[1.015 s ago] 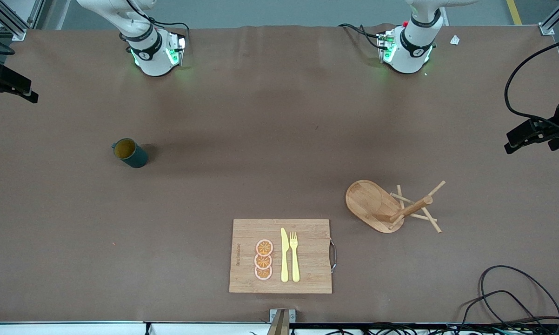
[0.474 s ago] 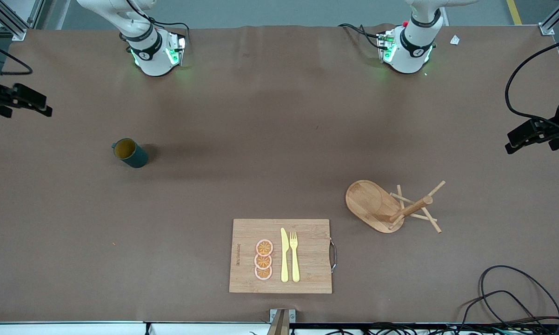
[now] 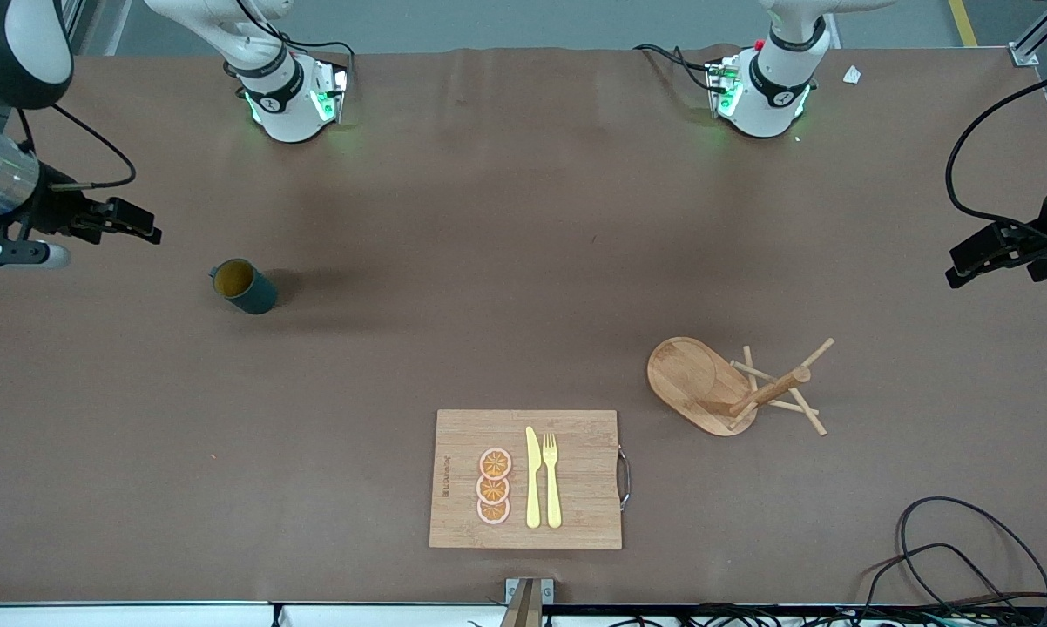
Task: Pass cup and hang on rack
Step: 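Move the right gripper down over the teal mug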
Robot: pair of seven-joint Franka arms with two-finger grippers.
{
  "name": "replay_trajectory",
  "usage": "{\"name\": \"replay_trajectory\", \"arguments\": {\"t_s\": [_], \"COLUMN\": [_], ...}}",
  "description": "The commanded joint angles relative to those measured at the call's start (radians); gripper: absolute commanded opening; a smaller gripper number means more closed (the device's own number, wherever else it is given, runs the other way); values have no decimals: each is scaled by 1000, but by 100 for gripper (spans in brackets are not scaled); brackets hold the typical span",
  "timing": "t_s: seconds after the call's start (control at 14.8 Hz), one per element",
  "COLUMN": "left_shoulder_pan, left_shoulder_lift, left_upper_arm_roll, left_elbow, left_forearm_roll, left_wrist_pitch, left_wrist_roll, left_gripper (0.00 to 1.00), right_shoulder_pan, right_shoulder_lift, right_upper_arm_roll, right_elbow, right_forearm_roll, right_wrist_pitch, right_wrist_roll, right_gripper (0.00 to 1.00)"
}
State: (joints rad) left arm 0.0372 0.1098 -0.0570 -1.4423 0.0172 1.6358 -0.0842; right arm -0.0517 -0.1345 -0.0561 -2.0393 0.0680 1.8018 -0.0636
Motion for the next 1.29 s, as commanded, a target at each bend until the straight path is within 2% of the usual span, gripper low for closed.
{"name": "replay_trajectory", "arguments": {"t_s": [0.0,0.74,1.08,1.22], "left_shoulder_pan": [0,4,3,-2], "left_shoulder_lift": [-1,34,34,33], "left_upper_arm_roll": [-3,0,-3,-3], "left_elbow": [11,11,10,10], "left_forearm_roll": [-6,-3,-3,0], "left_wrist_pitch": [1,12,12,12], "left_wrist_roll": [-12,-11,3,1], "left_gripper": [100,100,100,100], "right_shoulder_pan": [-13,9,61,101], "right_shoulder_lift": [-68,-66,-62,-54], "right_upper_arm_roll": [9,13,13,13], "right_elbow": [-186,-482,-561,-559], "right_forearm_roll": [22,61,73,72], "right_wrist_pitch": [170,565,668,679], "right_wrist_roll": [10,37,108,149], "right_gripper": [100,100,100,100]}}
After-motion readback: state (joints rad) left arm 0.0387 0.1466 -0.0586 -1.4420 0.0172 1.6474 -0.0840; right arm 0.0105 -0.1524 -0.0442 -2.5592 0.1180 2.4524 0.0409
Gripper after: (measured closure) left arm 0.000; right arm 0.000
